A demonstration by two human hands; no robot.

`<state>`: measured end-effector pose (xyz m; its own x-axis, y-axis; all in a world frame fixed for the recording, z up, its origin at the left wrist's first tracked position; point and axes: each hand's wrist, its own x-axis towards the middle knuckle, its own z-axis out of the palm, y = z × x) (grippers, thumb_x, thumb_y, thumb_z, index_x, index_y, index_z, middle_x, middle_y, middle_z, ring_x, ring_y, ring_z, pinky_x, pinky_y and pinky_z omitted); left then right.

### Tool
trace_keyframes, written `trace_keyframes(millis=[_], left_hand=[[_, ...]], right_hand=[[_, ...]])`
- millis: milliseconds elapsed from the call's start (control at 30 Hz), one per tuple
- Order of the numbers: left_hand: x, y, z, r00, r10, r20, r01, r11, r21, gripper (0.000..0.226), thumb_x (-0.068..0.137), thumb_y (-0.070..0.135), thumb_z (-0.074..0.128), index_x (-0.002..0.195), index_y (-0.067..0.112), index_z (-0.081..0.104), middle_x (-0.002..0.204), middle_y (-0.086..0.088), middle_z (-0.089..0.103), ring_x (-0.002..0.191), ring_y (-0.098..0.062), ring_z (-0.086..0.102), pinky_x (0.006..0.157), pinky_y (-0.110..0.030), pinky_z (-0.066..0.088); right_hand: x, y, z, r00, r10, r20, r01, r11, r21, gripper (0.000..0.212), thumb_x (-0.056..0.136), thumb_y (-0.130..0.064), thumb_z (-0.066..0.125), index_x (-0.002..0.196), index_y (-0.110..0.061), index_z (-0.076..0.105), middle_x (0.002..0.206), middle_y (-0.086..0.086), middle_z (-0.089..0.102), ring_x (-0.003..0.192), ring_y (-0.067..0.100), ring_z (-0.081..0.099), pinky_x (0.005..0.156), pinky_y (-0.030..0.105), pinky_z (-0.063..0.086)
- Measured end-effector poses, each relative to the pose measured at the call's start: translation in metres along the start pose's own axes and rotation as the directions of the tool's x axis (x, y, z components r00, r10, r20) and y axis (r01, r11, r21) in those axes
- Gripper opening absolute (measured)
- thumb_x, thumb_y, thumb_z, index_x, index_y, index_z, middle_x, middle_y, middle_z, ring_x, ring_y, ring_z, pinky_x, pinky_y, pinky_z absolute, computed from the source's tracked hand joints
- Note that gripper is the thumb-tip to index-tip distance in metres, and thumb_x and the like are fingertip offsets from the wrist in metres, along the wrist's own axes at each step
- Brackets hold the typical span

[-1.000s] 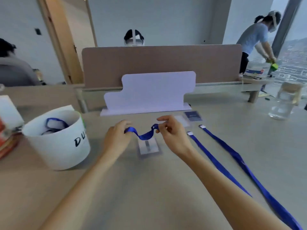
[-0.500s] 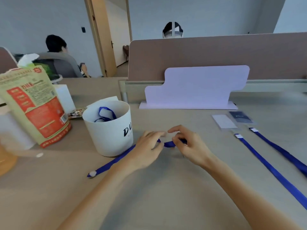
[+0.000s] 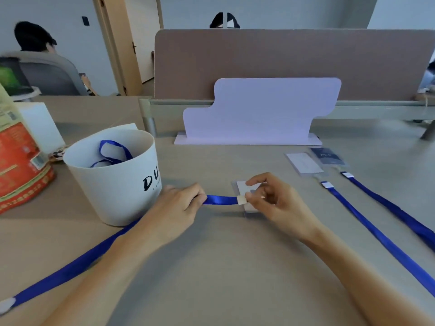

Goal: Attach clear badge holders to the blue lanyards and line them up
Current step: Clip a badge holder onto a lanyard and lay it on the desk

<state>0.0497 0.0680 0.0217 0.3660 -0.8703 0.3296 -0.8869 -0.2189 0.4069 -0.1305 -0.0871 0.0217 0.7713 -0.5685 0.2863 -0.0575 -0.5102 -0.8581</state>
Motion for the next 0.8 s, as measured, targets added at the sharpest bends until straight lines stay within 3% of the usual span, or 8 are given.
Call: trace_keyframes(millis=[100, 200, 267, 400, 500, 600, 700, 800], left_hand=[[-0.002, -0.010, 0.000, 1.000, 0.017, -0.024, -0.012, 0.981, 0.193, 0.030, 0.095, 0.037, 0.030, 0.076, 0.021, 0.048, 0.051, 0.006, 0.043, 0.062, -0.023, 0.046, 0.078, -0.027, 0.036], [-0.003, -0.010, 0.006, 1.000, -0.012, 0.029, 0.005, 0.973, 0.229, 0.037, 0.100, 0.040, 0.031, 0.068, 0.024, 0.041, 0.049, 0.002, 0.040, 0.060, -0.025, 0.041, 0.085, -0.029, 0.035], [-0.004, -0.007, 0.009, 0.998, -0.020, 0.055, 0.006, 0.972, 0.235, 0.039, 0.099, 0.043, 0.031, 0.064, 0.027, 0.033, 0.052, 0.004, 0.040, 0.060, -0.019, 0.040, 0.087, -0.029, 0.034], [-0.003, -0.004, 0.020, 0.999, -0.014, -0.033, 0.023, 0.953, 0.301, 0.055, 0.083, 0.060, 0.007, 0.092, 0.034, 0.055, 0.094, 0.015, 0.053, 0.097, -0.008, 0.049, 0.090, -0.027, 0.027], [0.001, 0.011, 0.035, 0.999, -0.034, -0.006, 0.034, 0.967, 0.253, 0.070, 0.080, 0.062, 0.001, 0.111, 0.036, 0.059, 0.111, 0.016, 0.051, 0.111, -0.010, 0.044, 0.090, -0.027, 0.026], [0.004, 0.023, 0.048, 1.000, 0.020, 0.012, -0.022, 0.966, 0.257, 0.070, 0.084, 0.062, 0.001, 0.116, 0.037, 0.058, 0.115, 0.017, 0.050, 0.111, -0.010, 0.043, 0.091, -0.029, 0.028], [0.005, 0.020, 0.051, 0.999, 0.033, 0.016, -0.036, 0.969, 0.243, 0.058, 0.088, 0.058, 0.013, 0.115, 0.039, 0.060, 0.113, 0.018, 0.052, 0.109, -0.010, 0.045, 0.088, -0.030, 0.028], [0.005, 0.019, 0.049, 1.000, 0.017, -0.011, -0.014, 0.976, 0.216, 0.047, 0.087, 0.059, 0.025, 0.109, 0.039, 0.063, 0.109, 0.019, 0.054, 0.107, -0.008, 0.047, 0.086, -0.029, 0.027]], right_hand=[[0.004, 0.009, -0.004, 0.995, 0.066, -0.069, -0.057, 0.990, 0.126, 0.004, 0.092, -0.012, 0.061, 0.093, -0.013, 0.064, 0.069, -0.003, 0.066, 0.061, 0.011, 0.059, 0.062, 0.027, 0.048], [0.004, 0.013, 0.000, 0.995, 0.053, -0.080, -0.051, 0.998, 0.033, 0.008, 0.091, -0.013, 0.062, 0.085, -0.016, 0.067, 0.075, -0.005, 0.072, 0.070, 0.011, 0.063, 0.069, 0.030, 0.050], [0.002, 0.012, 0.004, 0.997, 0.030, -0.073, -0.034, 0.998, -0.051, 0.010, 0.090, -0.015, 0.063, 0.083, -0.020, 0.068, 0.078, -0.008, 0.071, 0.072, 0.004, 0.060, 0.066, 0.020, 0.045], [0.001, 0.011, 0.009, 0.988, 0.020, -0.150, -0.055, 0.970, -0.237, 0.009, 0.089, -0.017, 0.063, 0.087, -0.023, 0.070, 0.083, -0.014, 0.067, 0.080, 0.002, 0.057, 0.066, 0.007, 0.039], [0.003, 0.015, 0.008, 0.969, -0.017, -0.246, -0.098, 0.888, -0.449, 0.011, 0.089, -0.025, 0.062, 0.099, -0.026, 0.067, 0.102, -0.013, 0.064, 0.102, 0.012, 0.055, 0.081, 0.022, 0.042], [0.002, 0.015, 0.005, 0.972, 0.084, -0.222, -0.199, 0.796, -0.572, 0.032, 0.090, -0.032, 0.057, 0.122, -0.027, 0.058, 0.129, -0.002, 0.055, 0.121, 0.022, 0.045, 0.097, 0.037, 0.039], [0.001, 0.016, 0.005, 0.972, 0.191, -0.139, -0.235, 0.743, -0.627, 0.045, 0.091, -0.040, 0.054, 0.135, -0.029, 0.048, 0.139, -0.001, 0.048, 0.130, 0.023, 0.037, 0.102, 0.036, 0.031], [0.002, 0.014, 0.005, 0.977, 0.193, -0.090, -0.207, 0.766, -0.609, 0.047, 0.092, -0.042, 0.054, 0.137, -0.030, 0.046, 0.141, -0.004, 0.046, 0.133, 0.021, 0.035, 0.103, 0.034, 0.029]])
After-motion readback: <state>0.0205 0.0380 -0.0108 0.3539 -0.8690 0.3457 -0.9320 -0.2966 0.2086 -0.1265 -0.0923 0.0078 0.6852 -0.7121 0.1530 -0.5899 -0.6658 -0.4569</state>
